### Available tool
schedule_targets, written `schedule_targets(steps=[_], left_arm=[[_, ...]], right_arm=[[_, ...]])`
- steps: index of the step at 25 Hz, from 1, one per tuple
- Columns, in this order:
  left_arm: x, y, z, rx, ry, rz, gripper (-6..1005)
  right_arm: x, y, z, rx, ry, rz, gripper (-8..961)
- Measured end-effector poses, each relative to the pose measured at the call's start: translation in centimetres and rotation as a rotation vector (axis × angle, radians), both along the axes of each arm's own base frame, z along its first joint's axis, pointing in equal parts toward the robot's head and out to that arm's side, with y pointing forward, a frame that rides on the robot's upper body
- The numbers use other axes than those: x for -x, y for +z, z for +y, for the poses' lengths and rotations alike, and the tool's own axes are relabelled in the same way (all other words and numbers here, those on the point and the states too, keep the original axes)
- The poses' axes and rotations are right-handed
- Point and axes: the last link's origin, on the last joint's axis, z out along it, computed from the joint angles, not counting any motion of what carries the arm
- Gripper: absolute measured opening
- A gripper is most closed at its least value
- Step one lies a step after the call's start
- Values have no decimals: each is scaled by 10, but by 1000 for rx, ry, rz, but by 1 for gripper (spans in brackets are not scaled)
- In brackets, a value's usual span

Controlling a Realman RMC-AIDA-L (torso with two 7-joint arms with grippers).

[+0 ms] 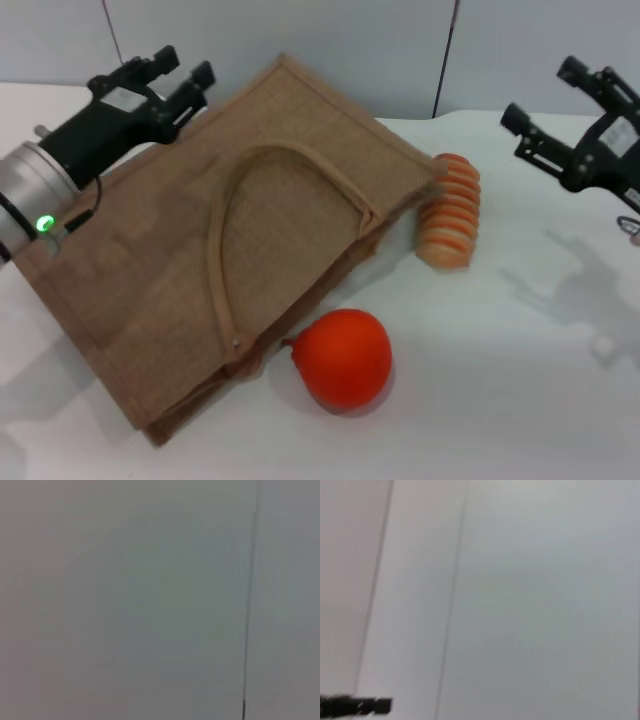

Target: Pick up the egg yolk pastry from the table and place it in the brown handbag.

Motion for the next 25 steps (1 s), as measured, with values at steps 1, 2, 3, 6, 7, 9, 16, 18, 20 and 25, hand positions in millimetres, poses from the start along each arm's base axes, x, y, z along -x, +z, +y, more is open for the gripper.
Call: schedule_targets(steps=[1,2,3,6,7,9,16,18,20,25], left_arm=[[-1,-2,-1,-13,-5,5,439],[-1,-5,-2,-26,-4,0,479],[-2,-7,-2,-42,0,-8,519],[0,-7,-5,-111,13,-29,635],[0,-5,-6,-131,11,-33,671],[3,-1,-13,-209,14,-60,742],[15,10,-29,-418,87,-121,772],[20,12,-34,-472,124,-138,770],[21,12,-39,-497,133,-145,768],[22,15,-45,-521,119,-161,765]], right_arm=[[-1,1,0,-15,-9,8,875],[-2,2,0,-34,-19,18,875],[-4,3,0,-57,-30,24,875],[-12,7,-2,-156,-87,50,874],[-15,8,-3,-198,-107,58,874],[-20,10,-6,-275,-148,74,873],[-39,22,-12,-488,-332,164,875],[-42,24,-13,-513,-355,177,875],[-44,25,-15,-522,-366,183,875],[-46,27,-16,-525,-369,188,875]])
